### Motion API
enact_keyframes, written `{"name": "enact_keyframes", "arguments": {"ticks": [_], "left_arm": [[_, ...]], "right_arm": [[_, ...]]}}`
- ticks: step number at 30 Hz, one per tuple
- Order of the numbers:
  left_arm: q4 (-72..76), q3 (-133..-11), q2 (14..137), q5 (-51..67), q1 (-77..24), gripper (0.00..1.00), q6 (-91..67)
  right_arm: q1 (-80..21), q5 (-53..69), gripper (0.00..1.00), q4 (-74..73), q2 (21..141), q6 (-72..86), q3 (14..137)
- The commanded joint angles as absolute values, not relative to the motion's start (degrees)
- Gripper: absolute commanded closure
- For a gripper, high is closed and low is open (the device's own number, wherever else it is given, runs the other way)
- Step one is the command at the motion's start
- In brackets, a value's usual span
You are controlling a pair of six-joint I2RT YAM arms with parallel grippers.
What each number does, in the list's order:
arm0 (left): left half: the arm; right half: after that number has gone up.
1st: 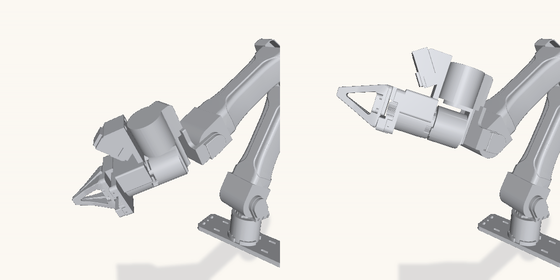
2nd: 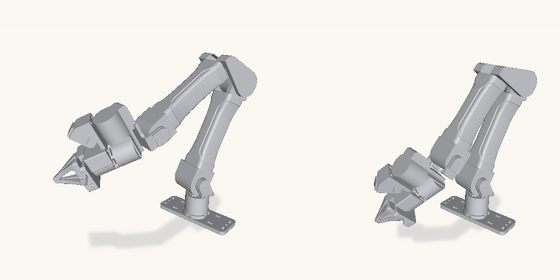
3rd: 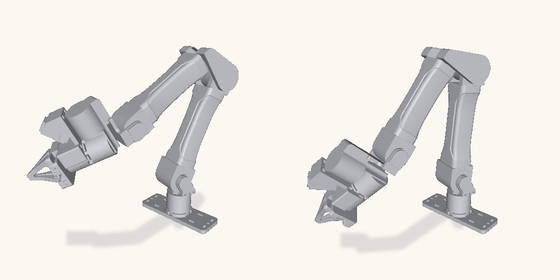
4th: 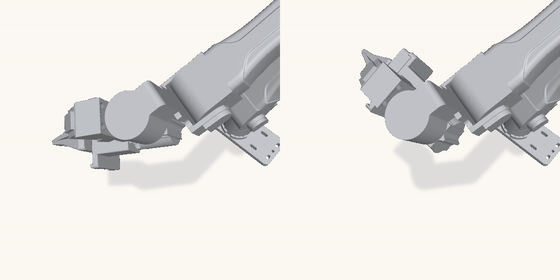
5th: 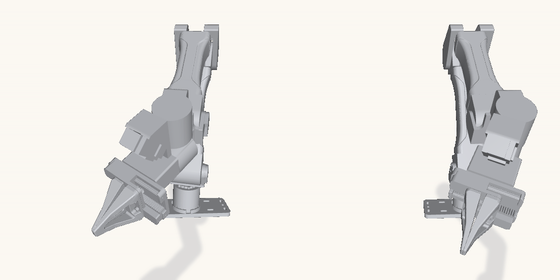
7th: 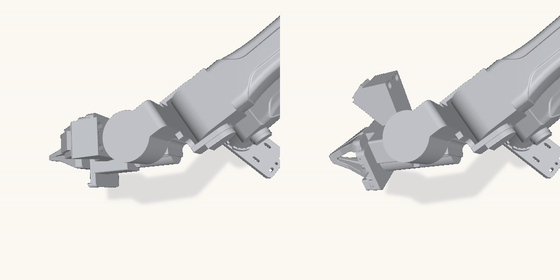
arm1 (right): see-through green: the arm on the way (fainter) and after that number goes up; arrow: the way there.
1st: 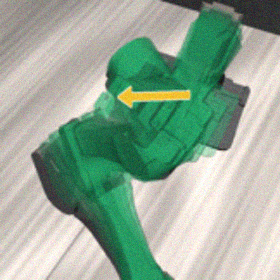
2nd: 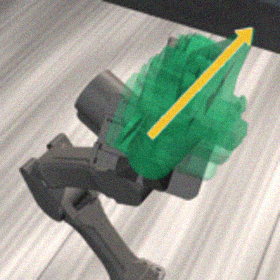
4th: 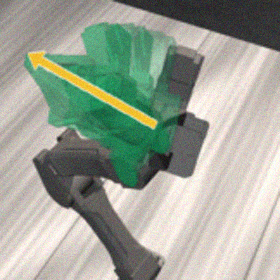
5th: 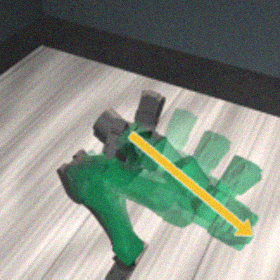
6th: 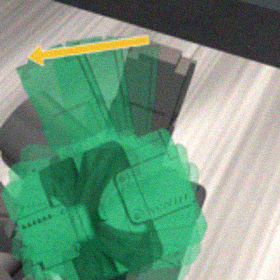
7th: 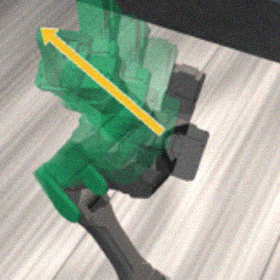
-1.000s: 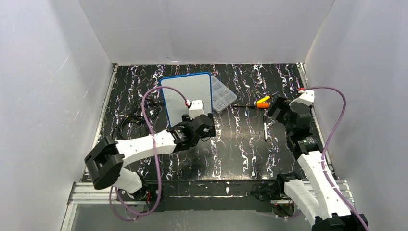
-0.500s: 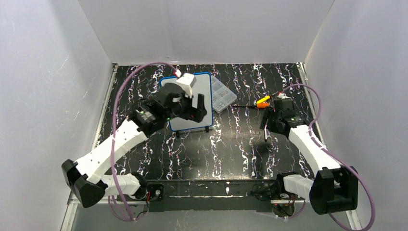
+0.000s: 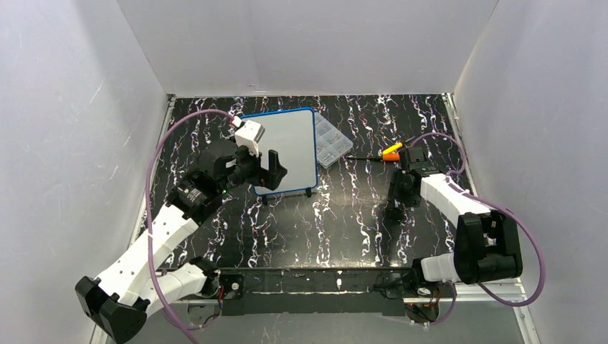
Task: Write a sentence on the whiteboard
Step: Move the whiteboard stand to the center of the board, then open the whiteboard marker at the center of the board.
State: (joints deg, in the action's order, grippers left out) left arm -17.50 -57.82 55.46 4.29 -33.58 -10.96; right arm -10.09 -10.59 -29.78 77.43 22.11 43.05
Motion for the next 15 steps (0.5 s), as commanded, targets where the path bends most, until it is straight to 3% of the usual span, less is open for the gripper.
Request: {"name": "enact_keyframes", "arguments": {"ticks": [1, 10, 15], "left_arm": [[-13.5, -55.8, 52.0, 3.9, -33.7, 0.11, -9.1], [-12.5, -55.4, 50.9, 6.9, -33.7, 0.1, -8.6], [-11.4, -53.8, 49.6, 13.4, -33.7, 0.1, -3.9]], "right_arm": [[-9.9, -12.1, 0.43, -26.7, 79.5, 21.2, 44.1], [-9.9, -11.5, 0.57, -23.6, 83.0, 20.4, 44.5], [-9.9, -10.6, 0.83, -23.4, 84.4, 19.4, 44.4]]}}
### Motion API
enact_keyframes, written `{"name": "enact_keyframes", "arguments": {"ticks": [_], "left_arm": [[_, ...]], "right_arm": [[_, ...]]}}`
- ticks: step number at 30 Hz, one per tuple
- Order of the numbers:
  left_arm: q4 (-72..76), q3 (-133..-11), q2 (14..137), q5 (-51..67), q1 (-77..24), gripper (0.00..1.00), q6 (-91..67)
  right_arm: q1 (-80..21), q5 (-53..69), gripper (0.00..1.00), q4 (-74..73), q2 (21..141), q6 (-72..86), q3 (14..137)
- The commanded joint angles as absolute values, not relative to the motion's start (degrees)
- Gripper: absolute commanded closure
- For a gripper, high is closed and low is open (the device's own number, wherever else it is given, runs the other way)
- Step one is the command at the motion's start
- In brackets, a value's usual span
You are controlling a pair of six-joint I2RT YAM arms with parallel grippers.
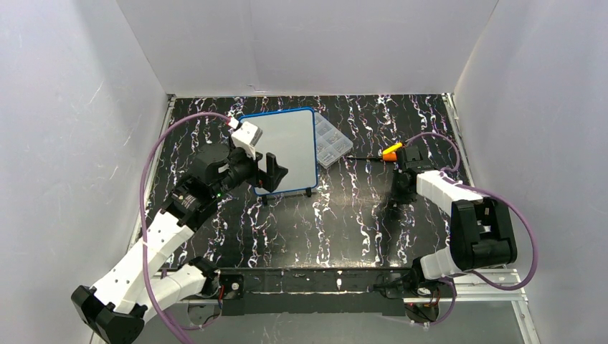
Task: Write a sentence on the whiteboard
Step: Open the whiteboard marker at the center of the board.
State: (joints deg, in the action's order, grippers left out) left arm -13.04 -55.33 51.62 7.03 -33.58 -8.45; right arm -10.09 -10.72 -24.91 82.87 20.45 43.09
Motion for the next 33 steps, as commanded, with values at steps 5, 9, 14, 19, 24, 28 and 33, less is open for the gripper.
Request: {"name": "enact_keyframes", "arguments": {"ticks": [5, 9, 14, 19, 24, 28, 33], "left_arm": [[-9.4, -51.2, 47.2, 20.4, -34.8, 0.11, 1.9], [-8.3, -48.0, 44.0, 24.8, -38.7, 0.11, 9.3], [-7.7, -44.5, 42.5, 27.1, -44.7, 0.11, 16.0], [-8.1, -43.7, 44.8, 27.1, -48.5, 0.11, 18.8], [-9.9, -42.9, 46.6, 24.9, -52.6, 0.12, 21.9], [-13.3, -43.1, 48.4, 25.6, -57.3, 0.12, 23.5], [-18.4, -43.2, 49.4, 24.7, -63.6, 0.14, 24.3]], "right_arm": [[-10.2, -1.2, 0.99, -25.7, 82.2, 18.4, 46.7], [-15.2, 10.4, 0.99, -31.2, 76.2, 16.2, 50.5], [-28.1, 15.6, 0.99, -41.1, 73.1, 16.5, 56.5], [-38.8, 23.7, 0.99, -45.8, 71.3, 20.1, 57.5], [-51.8, 25.1, 0.99, -48.8, 69.5, 23.5, 59.2], [-57.9, 29.8, 0.99, -47.3, 68.0, 25.4, 60.6], [-59.2, 34.4, 0.99, -48.3, 67.5, 24.2, 63.2]]}}
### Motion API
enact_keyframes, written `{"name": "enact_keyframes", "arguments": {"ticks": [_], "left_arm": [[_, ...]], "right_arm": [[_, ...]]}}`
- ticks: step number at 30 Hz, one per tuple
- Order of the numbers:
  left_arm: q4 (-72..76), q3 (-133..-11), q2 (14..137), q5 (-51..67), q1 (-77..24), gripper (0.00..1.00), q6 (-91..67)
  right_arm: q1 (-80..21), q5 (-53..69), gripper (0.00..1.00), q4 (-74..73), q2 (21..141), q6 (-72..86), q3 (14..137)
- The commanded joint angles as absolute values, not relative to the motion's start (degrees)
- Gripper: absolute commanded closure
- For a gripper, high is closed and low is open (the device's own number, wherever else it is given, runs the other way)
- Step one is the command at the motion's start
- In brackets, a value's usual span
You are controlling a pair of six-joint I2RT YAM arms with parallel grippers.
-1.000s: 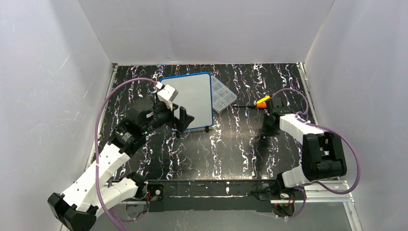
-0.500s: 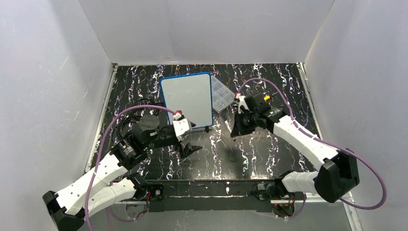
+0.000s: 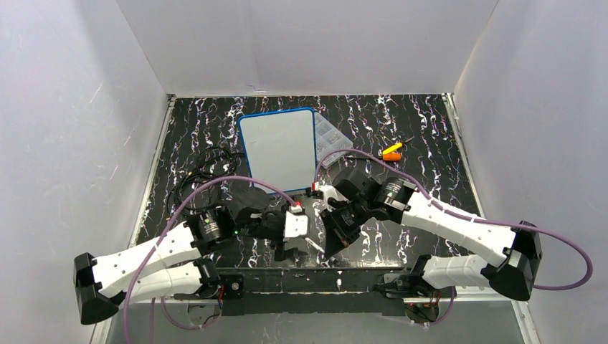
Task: Write a sentence on the whiteboard
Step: Open the whiteboard marker at the center of the board.
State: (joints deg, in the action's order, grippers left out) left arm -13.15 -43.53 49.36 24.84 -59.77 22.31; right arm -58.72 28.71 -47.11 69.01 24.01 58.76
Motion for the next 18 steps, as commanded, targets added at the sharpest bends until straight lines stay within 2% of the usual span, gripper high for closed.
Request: {"name": "enact_keyframes", "arguments": {"ticks": [1, 5, 11, 15, 18], "left_arm": [[-18.8, -42.8, 49.3, 24.1, -64.6, 0.14, 24.3], [-19.0, -41.4, 48.6, 18.5, -68.0, 0.2, 25.1], [-19.0, -40.9, 47.5, 12.7, -70.4, 0.39, 26.1], [-19.0, -40.6, 46.6, 10.5, -71.1, 0.49, 26.4], [-19.4, -40.9, 46.5, 9.7, -71.3, 0.64, 26.3]], "right_arm": [[-59.3, 35.3, 0.99, -48.4, 67.4, 23.9, 63.9], [-59.4, 38.1, 0.99, -49.3, 67.7, 22.6, 66.0], [-59.5, 39.2, 0.99, -52.5, 67.9, 20.1, 68.2], [-59.5, 39.2, 0.99, -54.5, 68.2, 19.1, 69.1], [-59.5, 39.9, 0.99, -54.7, 68.2, 18.7, 69.4]]}}
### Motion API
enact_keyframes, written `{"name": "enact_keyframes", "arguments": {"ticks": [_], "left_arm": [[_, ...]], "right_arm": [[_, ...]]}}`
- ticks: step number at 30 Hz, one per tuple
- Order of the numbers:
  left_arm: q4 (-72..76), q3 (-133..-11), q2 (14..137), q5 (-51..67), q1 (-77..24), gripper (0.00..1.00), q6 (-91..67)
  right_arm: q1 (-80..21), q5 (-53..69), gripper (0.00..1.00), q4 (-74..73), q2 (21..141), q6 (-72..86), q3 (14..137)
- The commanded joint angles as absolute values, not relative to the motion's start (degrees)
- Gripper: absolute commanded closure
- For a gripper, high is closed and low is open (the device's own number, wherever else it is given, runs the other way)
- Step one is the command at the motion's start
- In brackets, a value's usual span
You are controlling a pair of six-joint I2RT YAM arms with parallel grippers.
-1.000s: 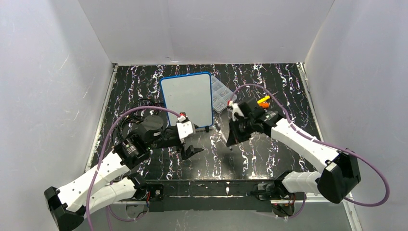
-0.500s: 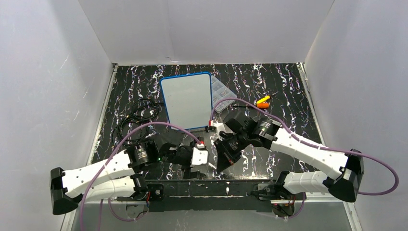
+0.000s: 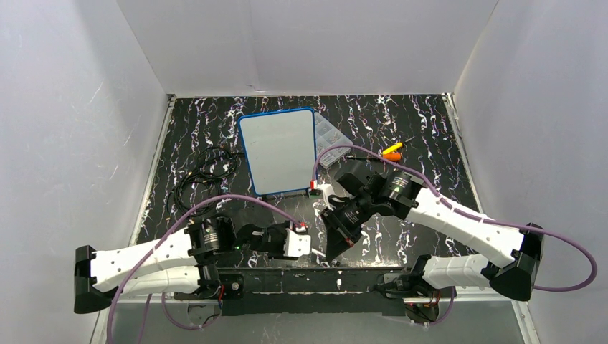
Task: Write a sentence on the whiteboard
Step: Open the whiteboard marker at the center of the board.
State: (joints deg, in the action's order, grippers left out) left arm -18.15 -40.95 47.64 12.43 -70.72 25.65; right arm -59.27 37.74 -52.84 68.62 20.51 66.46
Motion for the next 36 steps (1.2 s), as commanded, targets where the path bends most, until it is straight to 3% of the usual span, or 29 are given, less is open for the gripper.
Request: {"name": "enact_keyframes", "arguments": {"ticks": [1, 4, 5, 9, 11, 13, 17, 23, 29, 36], "left_arm": [[-19.8, -41.1, 46.6, 9.7, -71.4, 0.73, 26.2], [-20.5, -41.6, 46.6, 9.5, -71.7, 0.97, 25.3], [-20.4, -41.6, 46.4, 9.5, -71.7, 1.0, 24.3], [-20.7, -42.2, 45.8, 6.5, -71.4, 1.0, 18.8], [-20.5, -41.9, 45.1, 7.2, -69.9, 1.0, 16.7], [-19.8, -42.1, 44.5, 12.5, -66.0, 1.0, 14.0], [-17.3, -42.0, 44.0, 25.9, -56.0, 1.0, 10.2], [-17.9, -43.0, 45.3, 33.6, -53.4, 1.0, 10.1], [-15.8, -43.2, 45.2, 35.7, -51.7, 1.0, 6.9], [-11.6, -42.7, 46.6, 37.3, -49.4, 1.0, 1.8]], "right_arm": [[-59.5, 39.9, 0.99, -54.8, 68.1, 18.5, 69.5], [-59.5, 38.9, 0.99, -54.2, 68.0, 18.4, 70.0], [-59.5, 37.8, 0.98, -53.6, 67.8, 18.8, 70.2], [-59.5, 31.8, 0.42, -47.2, 65.8, 22.1, 69.1], [-59.5, 29.5, 0.26, -42.3, 63.9, 24.2, 67.1], [-59.5, 26.9, 0.19, -37.0, 61.2, 26.8, 64.1], [-59.5, 21.1, 0.16, -27.5, 57.0, 31.1, 58.6], [-59.4, 13.3, 0.13, -20.7, 52.8, 33.6, 56.0], [-59.4, 13.3, 0.16, -16.2, 51.9, 34.8, 54.9], [-59.4, 19.8, 0.26, -7.9, 52.8, 38.3, 52.2]]}}
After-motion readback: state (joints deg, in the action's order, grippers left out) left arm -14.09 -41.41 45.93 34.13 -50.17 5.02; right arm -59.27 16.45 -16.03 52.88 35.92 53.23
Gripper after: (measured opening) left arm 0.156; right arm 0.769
